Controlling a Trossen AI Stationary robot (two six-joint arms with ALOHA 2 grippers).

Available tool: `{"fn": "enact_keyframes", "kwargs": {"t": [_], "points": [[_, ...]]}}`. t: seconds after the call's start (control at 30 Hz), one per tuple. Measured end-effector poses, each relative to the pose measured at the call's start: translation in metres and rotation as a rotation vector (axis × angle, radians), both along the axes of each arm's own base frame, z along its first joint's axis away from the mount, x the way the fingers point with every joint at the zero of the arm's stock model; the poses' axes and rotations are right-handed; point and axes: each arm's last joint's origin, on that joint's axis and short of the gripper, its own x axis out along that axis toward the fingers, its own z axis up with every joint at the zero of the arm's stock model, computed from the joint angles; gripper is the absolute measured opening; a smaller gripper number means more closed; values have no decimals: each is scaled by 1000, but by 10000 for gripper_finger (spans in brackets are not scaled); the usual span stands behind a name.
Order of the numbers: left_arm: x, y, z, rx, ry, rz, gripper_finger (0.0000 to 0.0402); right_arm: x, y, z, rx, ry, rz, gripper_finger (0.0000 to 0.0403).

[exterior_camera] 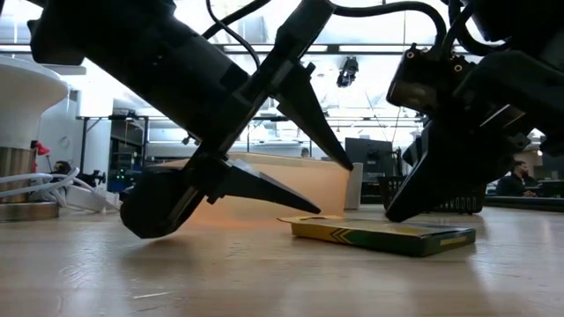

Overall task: Pick & Place School Supplies
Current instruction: Put the yellow crayon box into the black bin

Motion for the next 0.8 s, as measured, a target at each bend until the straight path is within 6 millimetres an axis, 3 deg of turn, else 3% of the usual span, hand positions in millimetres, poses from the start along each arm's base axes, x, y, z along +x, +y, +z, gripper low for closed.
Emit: {"fn": "enact_keyframes", "kwargs": {"t": [0.8], "points": [[0, -6, 1, -71, 34, -104, 186, -5, -3, -6, -2, 79, -36, 18]]}}
